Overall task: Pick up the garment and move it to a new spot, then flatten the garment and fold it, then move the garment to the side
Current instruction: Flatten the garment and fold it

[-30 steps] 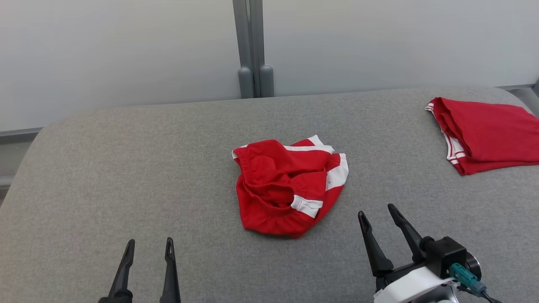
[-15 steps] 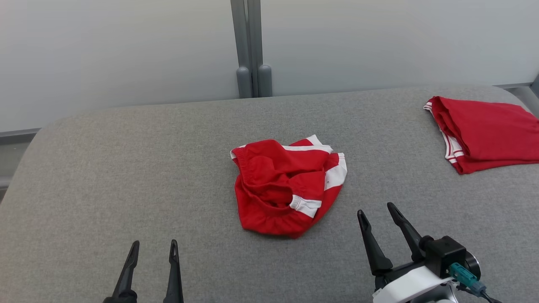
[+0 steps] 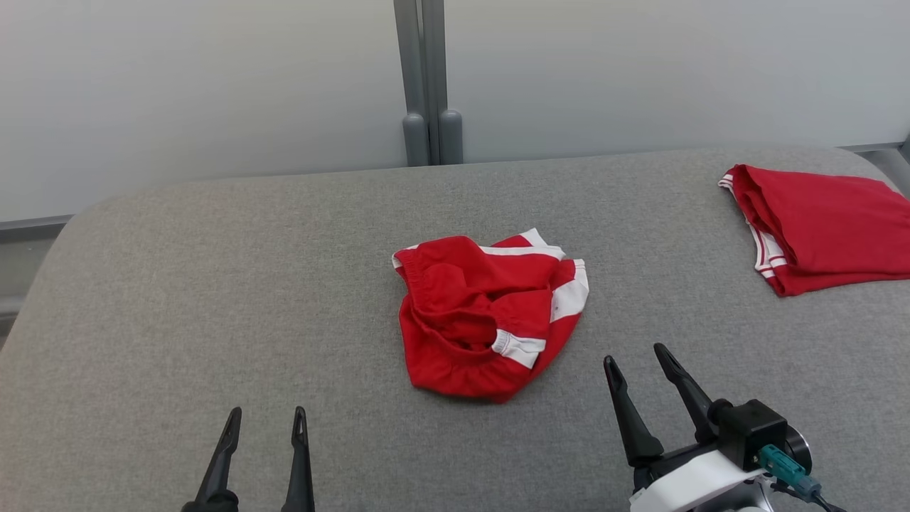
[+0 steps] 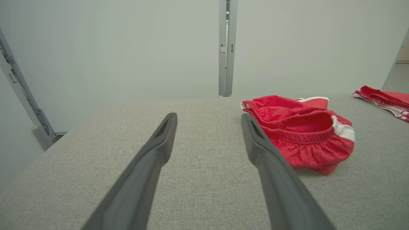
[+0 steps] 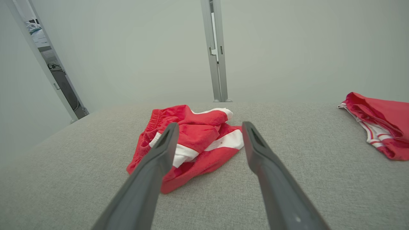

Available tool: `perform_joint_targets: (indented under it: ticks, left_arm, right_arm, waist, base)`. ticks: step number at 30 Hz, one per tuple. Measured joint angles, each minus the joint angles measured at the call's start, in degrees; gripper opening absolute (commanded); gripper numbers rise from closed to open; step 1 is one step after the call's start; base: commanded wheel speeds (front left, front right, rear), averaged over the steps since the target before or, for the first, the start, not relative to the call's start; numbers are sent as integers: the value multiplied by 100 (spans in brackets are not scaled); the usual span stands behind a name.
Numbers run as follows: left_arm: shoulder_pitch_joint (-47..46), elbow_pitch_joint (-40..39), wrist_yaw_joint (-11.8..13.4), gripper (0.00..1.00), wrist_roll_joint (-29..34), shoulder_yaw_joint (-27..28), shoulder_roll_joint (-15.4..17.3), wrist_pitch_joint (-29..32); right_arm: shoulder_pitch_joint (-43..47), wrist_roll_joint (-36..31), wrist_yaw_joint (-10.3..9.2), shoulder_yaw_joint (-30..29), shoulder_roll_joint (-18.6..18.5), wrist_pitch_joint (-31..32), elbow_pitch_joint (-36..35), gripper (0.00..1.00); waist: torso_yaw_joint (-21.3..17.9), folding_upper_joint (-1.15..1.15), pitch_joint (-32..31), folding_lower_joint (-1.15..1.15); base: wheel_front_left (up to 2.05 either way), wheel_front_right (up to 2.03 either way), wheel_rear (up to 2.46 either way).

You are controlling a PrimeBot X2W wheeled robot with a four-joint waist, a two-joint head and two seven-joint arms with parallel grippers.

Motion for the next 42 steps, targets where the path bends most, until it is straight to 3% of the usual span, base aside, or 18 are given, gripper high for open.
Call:
perform_joint_targets:
  ticks: [23,28,33,42]
  left_arm:
    - [-27,26,-15,100,83,-119,0,0]
    - [-317,110,-361,100,-116,-482,-1,0]
    - [-936,698,-673,100,-101,-1124,-1,1]
    - [-2253,1471,-829,100,-272,-2131,79,624]
  right_arm:
    - [0,35,0,4,-12,0,47,100]
    - [-29,54,0,3,-44,0,42,100]
    - [-94,70,0,7,-89,0,44,100]
    - [-304,76,0,12,-126,0,16,100]
  waist:
    - [-26,0,54,0]
    - [-76,0,161,0]
    - [-163,0,326,0]
    - [-356,0,747,0]
  base:
    - [0,0,0]
    - [0,0,0]
    - [0,0,0]
    - [0,0,0]
